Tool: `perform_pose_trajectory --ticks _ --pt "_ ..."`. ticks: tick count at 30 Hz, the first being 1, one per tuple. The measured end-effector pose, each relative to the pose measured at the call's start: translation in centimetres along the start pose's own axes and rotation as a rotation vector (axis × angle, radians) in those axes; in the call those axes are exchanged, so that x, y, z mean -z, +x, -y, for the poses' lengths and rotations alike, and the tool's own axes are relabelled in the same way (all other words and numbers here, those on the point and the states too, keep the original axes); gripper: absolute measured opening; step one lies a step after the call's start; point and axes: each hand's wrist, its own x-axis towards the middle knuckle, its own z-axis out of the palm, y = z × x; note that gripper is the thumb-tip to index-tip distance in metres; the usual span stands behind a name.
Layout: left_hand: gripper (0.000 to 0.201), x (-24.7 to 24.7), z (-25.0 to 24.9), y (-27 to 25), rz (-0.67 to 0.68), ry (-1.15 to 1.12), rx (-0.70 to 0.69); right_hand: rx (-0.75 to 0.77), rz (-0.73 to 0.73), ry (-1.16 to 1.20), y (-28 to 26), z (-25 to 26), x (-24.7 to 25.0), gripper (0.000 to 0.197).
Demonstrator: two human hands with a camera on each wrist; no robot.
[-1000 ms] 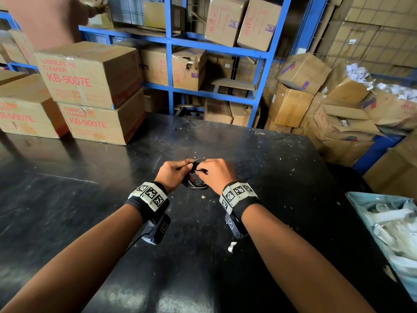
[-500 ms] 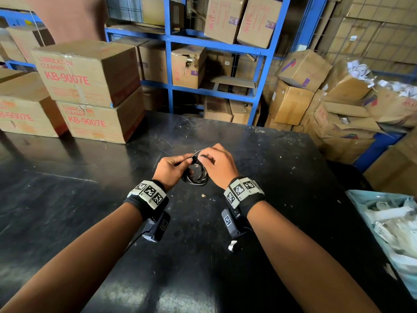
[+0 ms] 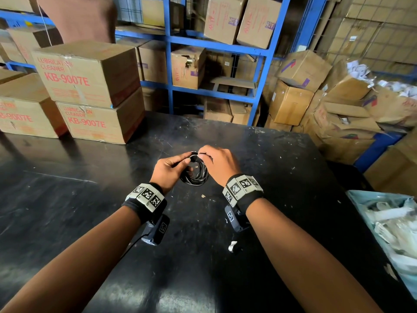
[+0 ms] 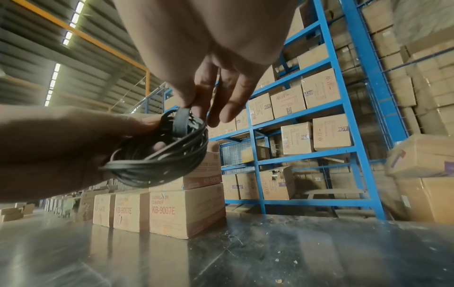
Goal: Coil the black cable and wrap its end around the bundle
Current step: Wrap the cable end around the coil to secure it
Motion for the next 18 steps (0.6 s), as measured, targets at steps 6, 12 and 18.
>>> perform_pose_trajectory --ticks 6,12,18 --pt "0.028 0.2 -0.5 -0.4 0.085 -0.005 0.0 -0.165 0.045 0.241 0.8 -0.3 0.4 0.009" --pt "0.03 0.8 -0.7 -0.6 0.18 -0.002 -0.004 -0.182 0.234 0.329 1.5 -1.1 0.8 0.013" --pt "0.031 0.7 -1.3 -0.6 0.224 0.011 -0.024 -0.236 0.275 0.487 1.3 -1.0 1.0 0.007"
